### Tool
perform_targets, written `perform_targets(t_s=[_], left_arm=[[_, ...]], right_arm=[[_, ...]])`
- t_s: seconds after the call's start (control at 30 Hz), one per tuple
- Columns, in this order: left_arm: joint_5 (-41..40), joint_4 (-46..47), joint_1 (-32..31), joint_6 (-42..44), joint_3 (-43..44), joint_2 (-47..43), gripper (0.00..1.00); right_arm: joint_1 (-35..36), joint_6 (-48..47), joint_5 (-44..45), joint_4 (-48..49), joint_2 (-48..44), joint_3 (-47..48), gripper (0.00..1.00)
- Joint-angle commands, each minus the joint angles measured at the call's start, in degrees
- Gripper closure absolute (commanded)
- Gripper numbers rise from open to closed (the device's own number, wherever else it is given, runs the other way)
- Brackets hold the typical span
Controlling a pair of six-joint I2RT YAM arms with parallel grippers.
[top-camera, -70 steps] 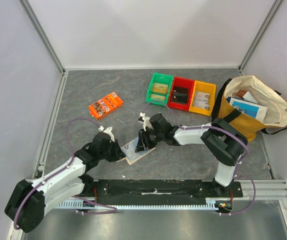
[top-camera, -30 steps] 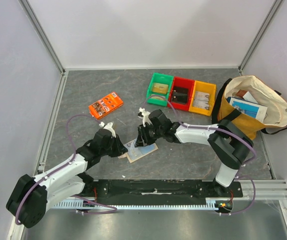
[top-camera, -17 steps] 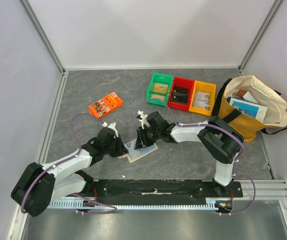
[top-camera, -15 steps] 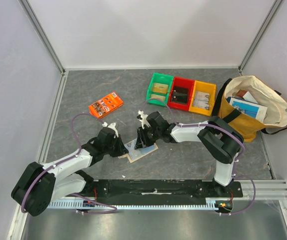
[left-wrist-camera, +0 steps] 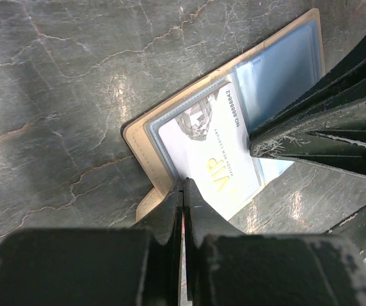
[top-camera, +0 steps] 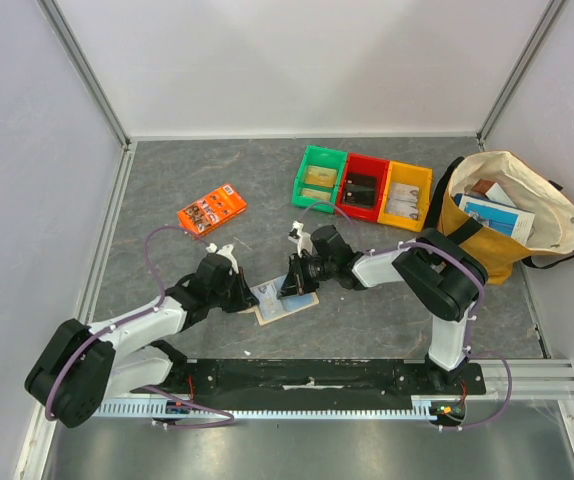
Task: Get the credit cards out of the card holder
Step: Remove the credit card from the card holder.
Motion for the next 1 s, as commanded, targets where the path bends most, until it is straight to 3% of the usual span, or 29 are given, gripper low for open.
perform_targets(t_s=[0.0, 0.37, 0.5, 0.97], left_arm=[[-0.41, 0.08, -0.12, -0.07, -0.22, 1.53, 0.98], [1.26, 2.01, -0.21, -0.86, -0.83, 1.71, 0.98], [1.96, 2.72, -0.29, -1.21, -1.10, 1.71, 0.98], [-0.32, 0.79, -0.03, -1.39, -1.89, -0.49, 0.98]], right_arm=[[-0.33, 2.78, -5.64, 8.00, 0.73, -1.25, 0.87], [-0.42, 5.95, -7.40, 13.02, 2.41, -1.61, 0.87], [-0.42, 5.78, -7.05, 12.67, 2.32, -1.52, 1.00], [-3.93, -5.82, 0.33, -6.05, -5.76, -0.91, 1.00]])
